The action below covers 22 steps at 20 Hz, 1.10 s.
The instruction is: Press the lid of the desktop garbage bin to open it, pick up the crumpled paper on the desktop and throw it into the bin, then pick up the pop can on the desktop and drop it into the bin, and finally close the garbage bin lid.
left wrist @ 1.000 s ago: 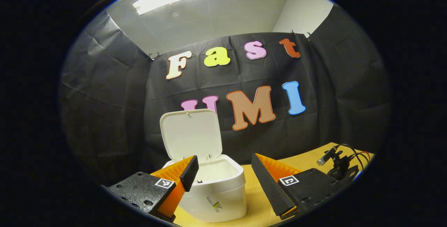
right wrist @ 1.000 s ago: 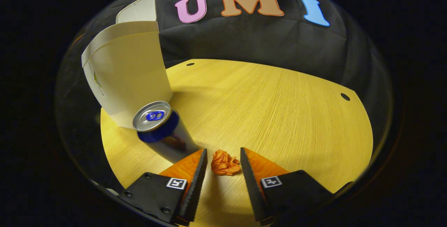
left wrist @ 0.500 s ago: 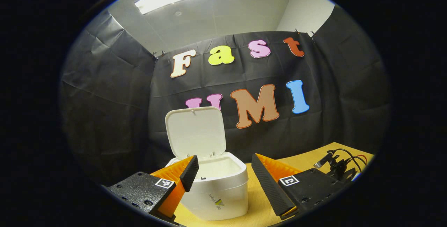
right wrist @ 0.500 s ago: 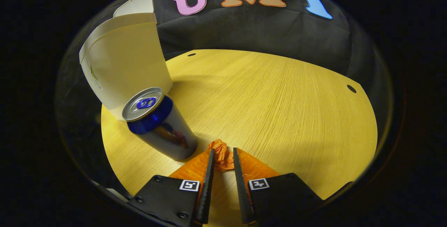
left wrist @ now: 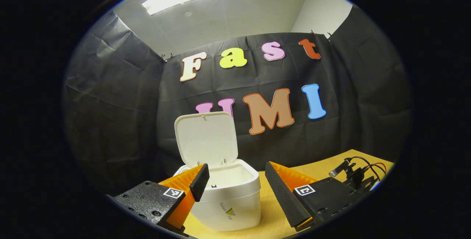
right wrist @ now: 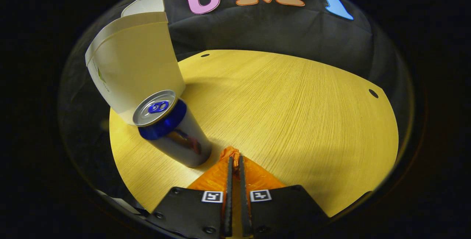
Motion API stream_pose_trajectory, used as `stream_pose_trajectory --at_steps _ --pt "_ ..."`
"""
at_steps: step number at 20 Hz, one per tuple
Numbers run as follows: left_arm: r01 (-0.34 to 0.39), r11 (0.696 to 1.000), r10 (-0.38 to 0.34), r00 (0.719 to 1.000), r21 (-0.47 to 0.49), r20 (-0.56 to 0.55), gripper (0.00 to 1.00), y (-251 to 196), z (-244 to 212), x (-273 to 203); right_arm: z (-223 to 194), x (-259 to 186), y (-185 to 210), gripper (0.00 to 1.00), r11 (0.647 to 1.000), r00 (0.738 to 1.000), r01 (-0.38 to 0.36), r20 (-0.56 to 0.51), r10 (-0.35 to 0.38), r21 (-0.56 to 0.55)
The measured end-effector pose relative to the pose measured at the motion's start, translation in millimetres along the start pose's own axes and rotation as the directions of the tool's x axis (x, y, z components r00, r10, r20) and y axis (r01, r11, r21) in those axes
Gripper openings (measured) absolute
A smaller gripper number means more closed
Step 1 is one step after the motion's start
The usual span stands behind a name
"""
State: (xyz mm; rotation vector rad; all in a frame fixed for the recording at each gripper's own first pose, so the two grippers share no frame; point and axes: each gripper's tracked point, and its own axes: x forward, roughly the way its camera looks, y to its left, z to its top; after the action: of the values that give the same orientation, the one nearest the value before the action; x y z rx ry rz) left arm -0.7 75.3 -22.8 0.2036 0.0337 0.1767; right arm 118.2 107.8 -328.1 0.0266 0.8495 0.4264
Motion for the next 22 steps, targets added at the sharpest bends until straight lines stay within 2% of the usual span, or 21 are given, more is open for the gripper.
stream_pose_trajectory --at_steps 1,2,7,10,13,15,18,22 --pt "0.001 1.000 -0.001 1.000 -0.002 0.000 0.93 0 0 0 -1 -1 0 0.03 1.000 1.000 -0.010 -0.006 0.010 0.009" --pt "0.002 1.000 -0.002 1.000 -0.004 0.001 0.93 0 1 0 -1 -2 1 0.06 1.000 1.000 -0.020 -0.011 0.020 0.020" --pt "0.011 1.000 -0.011 1.000 -0.005 0.000 0.93 -1 -1 -2 10 -11 1 0.06 0.999 0.999 -0.020 0.031 0.019 0.043" --pt "0.017 1.000 -0.017 1.000 -0.012 -0.006 0.93 -1 -4 -2 24 -20 3 0.06 0.998 0.995 -0.029 0.098 0.023 0.060" --pt "0.021 1.000 -0.021 1.000 -0.021 -0.011 0.93 -2 -7 -1 61 -41 11 0.06 0.997 0.977 -0.054 0.208 0.041 0.056" --pt "0.025 0.999 -0.026 0.999 -0.035 -0.022 0.93 -2 -13 -1 91 -61 27 0.06 0.995 0.950 -0.102 0.298 0.095 0.009" --pt "0.024 0.998 -0.026 0.999 -0.055 -0.038 0.93 -1 -20 -1 144 -87 63 0.05 0.978 0.880 -0.189 0.428 0.209 -0.089" --pt "0.021 0.997 -0.025 0.998 -0.073 -0.062 0.93 3 -31 -6 189 -105 112 0.06 0.945 0.820 -0.267 0.471 0.325 -0.187"
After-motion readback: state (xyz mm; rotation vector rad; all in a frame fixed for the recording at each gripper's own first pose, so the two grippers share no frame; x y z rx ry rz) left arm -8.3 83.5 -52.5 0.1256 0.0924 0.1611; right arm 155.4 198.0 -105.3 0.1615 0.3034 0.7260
